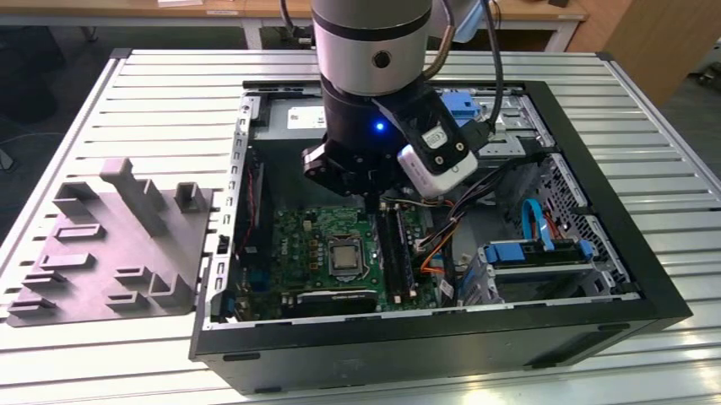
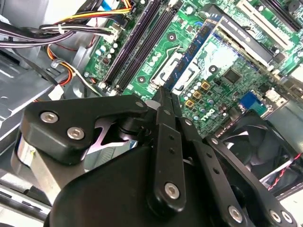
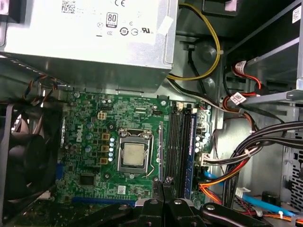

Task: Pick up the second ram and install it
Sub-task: 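Insert the second ram into the second slot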

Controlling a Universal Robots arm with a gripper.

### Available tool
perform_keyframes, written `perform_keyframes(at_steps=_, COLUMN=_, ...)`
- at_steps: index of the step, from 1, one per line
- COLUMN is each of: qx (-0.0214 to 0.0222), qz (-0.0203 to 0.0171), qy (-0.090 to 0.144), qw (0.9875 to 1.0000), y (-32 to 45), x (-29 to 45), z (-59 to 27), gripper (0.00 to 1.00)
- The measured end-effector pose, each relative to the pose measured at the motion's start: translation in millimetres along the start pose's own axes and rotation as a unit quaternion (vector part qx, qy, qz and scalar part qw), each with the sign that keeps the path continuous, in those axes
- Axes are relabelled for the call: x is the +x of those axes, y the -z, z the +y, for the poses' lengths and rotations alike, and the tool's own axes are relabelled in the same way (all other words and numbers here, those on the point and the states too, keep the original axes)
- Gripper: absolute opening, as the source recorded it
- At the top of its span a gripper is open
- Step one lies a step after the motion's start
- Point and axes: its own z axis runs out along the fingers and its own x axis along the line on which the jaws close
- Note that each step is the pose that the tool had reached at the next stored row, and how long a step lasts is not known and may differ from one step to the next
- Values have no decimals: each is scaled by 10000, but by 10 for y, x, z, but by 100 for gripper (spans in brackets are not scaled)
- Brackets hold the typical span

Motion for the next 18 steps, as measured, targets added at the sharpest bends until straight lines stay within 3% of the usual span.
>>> perform_keyframes(at_steps=4, qx=1, qz=0, qy=-10, qw=10000, y=-1, x=0, z=0, gripper=11)
perform_keyframes(at_steps=10, qx=-38, qz=-7, qy=-161, qw=9999, y=-50, x=-1, z=-2, gripper=11)
perform_keyframes(at_steps=11, qx=-68, qz=-9, qy=-168, qw=9998, y=-55, x=-4, z=-2, gripper=11)
perform_keyframes(at_steps=14, qx=-257, qz=-19, qy=-182, qw=9995, y=-67, x=-21, z=-3, gripper=11)
perform_keyframes(at_steps=15, qx=-278, qz=-20, qy=-184, qw=9994, y=-78, x=-26, z=-3, gripper=11)
perform_keyframes(at_steps=18, qx=-282, qz=-19, qy=-184, qw=9994, y=-133, x=-48, z=-7, gripper=11)
